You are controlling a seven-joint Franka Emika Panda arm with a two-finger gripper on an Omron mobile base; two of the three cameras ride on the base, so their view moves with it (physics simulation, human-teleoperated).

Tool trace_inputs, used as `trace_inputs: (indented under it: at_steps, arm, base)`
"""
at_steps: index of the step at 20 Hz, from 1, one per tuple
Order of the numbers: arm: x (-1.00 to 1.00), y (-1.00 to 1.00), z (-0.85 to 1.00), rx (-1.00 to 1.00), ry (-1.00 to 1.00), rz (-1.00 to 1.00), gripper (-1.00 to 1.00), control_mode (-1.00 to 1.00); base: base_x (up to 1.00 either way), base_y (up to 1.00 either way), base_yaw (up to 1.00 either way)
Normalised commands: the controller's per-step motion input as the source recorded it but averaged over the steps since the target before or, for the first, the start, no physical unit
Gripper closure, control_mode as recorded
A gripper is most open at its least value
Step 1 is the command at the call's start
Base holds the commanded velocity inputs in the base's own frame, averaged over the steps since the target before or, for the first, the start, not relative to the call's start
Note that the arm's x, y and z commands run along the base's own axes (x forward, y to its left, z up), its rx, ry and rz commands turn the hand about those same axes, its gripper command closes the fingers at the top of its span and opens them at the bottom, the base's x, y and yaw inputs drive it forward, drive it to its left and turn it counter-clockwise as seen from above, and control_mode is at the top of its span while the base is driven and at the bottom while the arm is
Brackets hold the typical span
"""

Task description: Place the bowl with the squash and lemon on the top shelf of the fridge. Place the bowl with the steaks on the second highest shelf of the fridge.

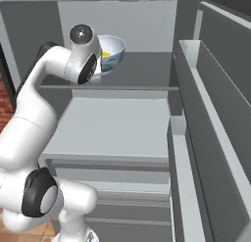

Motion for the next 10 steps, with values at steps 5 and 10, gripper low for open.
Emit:
trace_inputs:
  at_steps: [5, 10]
  arm:
    - [-0.65, -0.11, 0.33, 0.01, -0.04, 0.0, -1.0, -1.0]
    - [-1.0, -0.31, 0.79, 0.01, -0.12, 0.0, -1.0, -1.0]
  base:
    - [0.0, 0.0, 0.0]
    - [0.0, 0.0, 0.0]
